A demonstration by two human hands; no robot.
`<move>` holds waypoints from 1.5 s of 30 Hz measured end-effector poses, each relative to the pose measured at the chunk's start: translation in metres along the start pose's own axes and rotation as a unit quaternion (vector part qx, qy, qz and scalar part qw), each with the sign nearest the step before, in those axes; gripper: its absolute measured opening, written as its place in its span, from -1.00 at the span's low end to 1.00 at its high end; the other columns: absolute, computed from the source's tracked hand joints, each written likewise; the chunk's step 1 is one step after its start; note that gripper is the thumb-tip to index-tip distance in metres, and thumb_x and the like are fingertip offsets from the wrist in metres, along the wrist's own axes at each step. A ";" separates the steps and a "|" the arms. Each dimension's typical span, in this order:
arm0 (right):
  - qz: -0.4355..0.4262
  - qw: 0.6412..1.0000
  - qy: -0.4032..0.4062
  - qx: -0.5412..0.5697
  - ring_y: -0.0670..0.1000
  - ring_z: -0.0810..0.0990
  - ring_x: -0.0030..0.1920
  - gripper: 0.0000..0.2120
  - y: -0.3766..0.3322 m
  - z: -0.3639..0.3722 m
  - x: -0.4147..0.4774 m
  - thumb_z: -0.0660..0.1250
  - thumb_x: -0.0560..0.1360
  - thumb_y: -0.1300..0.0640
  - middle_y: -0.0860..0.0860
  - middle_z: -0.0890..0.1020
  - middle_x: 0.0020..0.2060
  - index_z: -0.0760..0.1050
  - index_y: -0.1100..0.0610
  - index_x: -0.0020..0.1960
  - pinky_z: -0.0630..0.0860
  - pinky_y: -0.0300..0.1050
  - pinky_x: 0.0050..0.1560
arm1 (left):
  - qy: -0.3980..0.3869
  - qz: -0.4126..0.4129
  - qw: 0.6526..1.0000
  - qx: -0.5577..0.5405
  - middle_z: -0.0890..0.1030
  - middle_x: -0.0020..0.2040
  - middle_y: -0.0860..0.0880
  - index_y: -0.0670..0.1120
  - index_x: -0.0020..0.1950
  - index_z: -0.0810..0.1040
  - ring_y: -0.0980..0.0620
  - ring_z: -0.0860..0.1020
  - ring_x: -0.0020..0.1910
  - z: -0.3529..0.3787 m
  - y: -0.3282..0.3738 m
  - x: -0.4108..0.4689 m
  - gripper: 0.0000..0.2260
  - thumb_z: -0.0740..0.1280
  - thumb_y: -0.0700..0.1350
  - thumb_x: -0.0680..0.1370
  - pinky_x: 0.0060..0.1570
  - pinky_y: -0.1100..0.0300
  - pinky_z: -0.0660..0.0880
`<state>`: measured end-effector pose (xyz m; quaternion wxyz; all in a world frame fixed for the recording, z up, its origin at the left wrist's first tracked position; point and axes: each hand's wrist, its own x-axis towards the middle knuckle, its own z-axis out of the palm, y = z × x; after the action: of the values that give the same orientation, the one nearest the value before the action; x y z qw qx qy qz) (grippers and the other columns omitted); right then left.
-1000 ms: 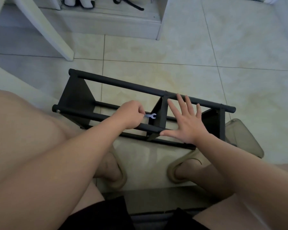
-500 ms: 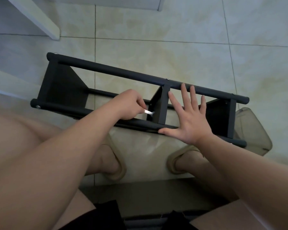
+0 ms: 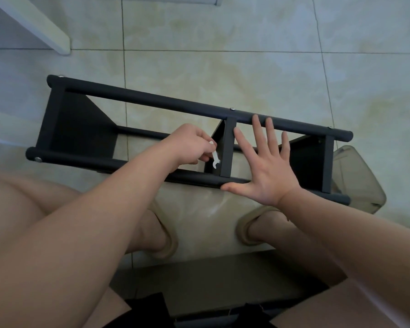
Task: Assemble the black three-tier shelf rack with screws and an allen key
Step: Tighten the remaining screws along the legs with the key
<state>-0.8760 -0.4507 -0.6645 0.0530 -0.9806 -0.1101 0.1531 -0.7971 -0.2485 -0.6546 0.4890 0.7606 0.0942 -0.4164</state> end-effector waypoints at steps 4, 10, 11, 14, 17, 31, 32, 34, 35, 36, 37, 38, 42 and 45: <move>-0.006 1.000 -0.017 -0.020 0.23 -0.31 0.61 0.18 0.003 -0.009 0.007 -0.06 0.25 -0.74 0.12 -0.25 0.64 -0.23 -0.10 0.66 -0.28 0.43 0.52 | 0.012 -0.009 1.000 0.000 0.69 -0.19 -0.02 -0.04 -0.13 0.60 0.09 0.66 -0.18 0.002 0.000 0.001 -0.92 0.36 -0.16 0.56 -0.06 0.15 0.54; -0.023 0.999 -0.031 -0.011 0.21 -0.38 0.60 0.23 0.004 -0.012 0.014 0.01 0.22 -0.73 0.13 -0.33 0.62 -0.28 -0.09 0.65 -0.33 0.45 0.49 | 0.015 -0.010 1.000 -0.006 0.69 -0.18 -0.02 -0.04 -0.12 0.60 0.11 0.66 -0.19 0.004 -0.003 -0.001 -0.93 0.37 -0.16 0.56 -0.08 0.17 0.54; -0.024 0.999 -0.029 -0.007 0.20 -0.38 0.60 0.23 0.004 -0.011 0.014 0.02 0.22 -0.73 0.13 -0.33 0.62 -0.28 -0.09 0.65 -0.34 0.44 0.49 | 0.019 -0.009 1.000 -0.009 0.69 -0.18 -0.02 -0.04 -0.12 0.60 0.11 0.66 -0.19 0.004 -0.004 -0.001 -0.93 0.37 -0.15 0.56 -0.09 0.18 0.54; -0.026 0.999 -0.021 -0.001 0.20 -0.37 0.60 0.22 0.003 -0.009 0.012 0.04 0.23 -0.72 0.13 -0.30 0.62 -0.25 -0.09 0.66 -0.35 0.43 0.50 | 0.030 -0.005 0.999 -0.019 0.69 -0.19 -0.01 -0.04 -0.13 0.60 0.12 0.65 -0.20 0.006 -0.002 -0.002 -0.91 0.38 -0.12 0.57 -0.20 0.25 0.51; -0.026 1.000 -0.013 -0.006 0.21 -0.34 0.61 0.21 0.002 -0.008 0.010 0.03 0.24 -0.72 0.13 -0.28 0.63 -0.22 -0.08 0.66 -0.34 0.43 0.50 | 0.035 -0.007 0.999 -0.028 0.70 -0.13 -0.02 -0.05 -0.09 0.62 0.13 0.64 -0.20 0.007 -0.001 -0.002 -0.92 0.40 -0.08 0.58 -0.29 0.30 0.46; -0.032 0.999 0.010 -0.001 0.22 -0.27 0.63 0.20 0.002 -0.005 0.010 0.04 0.25 -0.72 0.15 -0.19 0.64 -0.13 -0.06 0.67 -0.29 0.46 0.50 | 0.017 -0.054 0.995 -0.079 0.71 -0.15 0.05 -0.06 0.09 0.64 0.12 0.65 -0.14 0.008 0.004 0.002 -0.86 0.44 -0.07 0.55 0.00 0.16 0.53; -0.033 0.999 0.011 0.000 0.22 -0.27 0.63 0.20 0.002 -0.004 0.010 0.03 0.25 -0.72 0.15 -0.19 0.64 -0.13 -0.06 0.67 -0.29 0.46 0.50 | 0.016 -0.058 0.995 -0.084 0.71 -0.15 0.05 -0.05 0.07 0.63 0.11 0.65 -0.13 0.009 0.004 0.002 -0.88 0.44 -0.07 0.56 0.03 0.15 0.54; -0.034 0.999 0.014 0.000 0.22 -0.26 0.63 0.19 0.003 -0.004 0.010 0.01 0.25 -0.73 0.15 -0.18 0.64 -0.13 -0.06 0.67 -0.29 0.46 0.50 | 0.018 -0.062 0.994 -0.091 0.71 -0.15 0.05 -0.02 0.02 0.62 0.10 0.65 -0.13 0.009 0.006 0.001 -0.93 0.42 -0.06 0.57 0.06 0.13 0.54; -0.034 0.999 0.015 0.001 0.22 -0.26 0.63 0.19 0.003 -0.004 0.011 0.00 0.25 -0.73 0.15 -0.18 0.65 -0.13 -0.06 0.67 -0.29 0.46 0.50 | 0.020 -0.062 0.994 -0.093 0.71 -0.15 0.06 -0.01 0.01 0.62 0.10 0.65 -0.13 0.008 0.007 0.001 -0.95 0.40 -0.06 0.58 0.06 0.13 0.54; -0.034 0.999 0.016 0.002 0.22 -0.25 0.63 0.19 0.003 -0.004 0.011 0.00 0.25 -0.73 0.15 -0.18 0.65 -0.13 -0.06 0.67 -0.29 0.46 0.50 | 0.023 -0.062 0.993 -0.093 0.70 -0.15 0.06 0.00 0.00 0.62 0.10 0.64 -0.13 0.008 0.008 0.001 -0.96 0.39 -0.06 0.59 0.06 0.12 0.53; -0.034 0.999 0.017 0.003 0.22 -0.25 0.63 0.19 0.003 -0.004 0.011 0.00 0.25 -0.73 0.15 -0.18 0.65 -0.12 -0.06 0.67 -0.29 0.45 0.50 | 0.026 -0.060 0.994 -0.092 0.70 -0.14 0.05 0.00 -0.01 0.62 0.10 0.64 -0.14 0.007 0.008 0.002 -0.95 0.38 -0.06 0.59 0.05 0.13 0.53; -0.034 0.999 0.018 0.003 0.22 -0.25 0.63 0.19 0.003 -0.004 0.011 0.00 0.25 -0.73 0.15 -0.18 0.65 -0.12 -0.06 0.67 -0.30 0.45 0.50 | 0.027 -0.059 0.994 -0.092 0.70 -0.14 0.06 0.01 -0.02 0.62 0.10 0.64 -0.14 0.006 0.009 0.002 -0.95 0.37 -0.06 0.60 0.05 0.13 0.53; -0.035 0.999 0.017 0.002 0.22 -0.24 0.63 0.19 0.005 -0.004 0.012 0.03 0.25 -0.72 0.15 -0.17 0.65 -0.12 -0.06 0.67 -0.28 0.46 0.50 | 0.013 -0.058 0.993 -0.098 0.69 -0.18 0.07 0.02 -0.01 0.61 0.09 0.64 -0.15 0.006 0.009 0.002 -0.95 0.36 -0.05 0.61 0.04 0.13 0.52; -0.035 0.999 0.010 0.002 0.22 -0.26 0.63 0.19 0.006 -0.006 0.013 0.04 0.25 -0.71 0.15 -0.18 0.64 -0.14 -0.06 0.67 -0.26 0.48 0.50 | 0.001 -0.057 0.995 -0.086 0.70 -0.18 0.07 0.01 0.04 0.60 0.09 0.64 -0.14 0.007 0.008 0.002 -0.94 0.35 -0.05 0.61 0.05 0.12 0.52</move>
<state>-0.8606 -0.4539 -0.6633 0.0615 -0.9775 -0.1437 0.1415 -0.7949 -0.2589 -0.6524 0.5279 0.7095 0.1733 -0.4333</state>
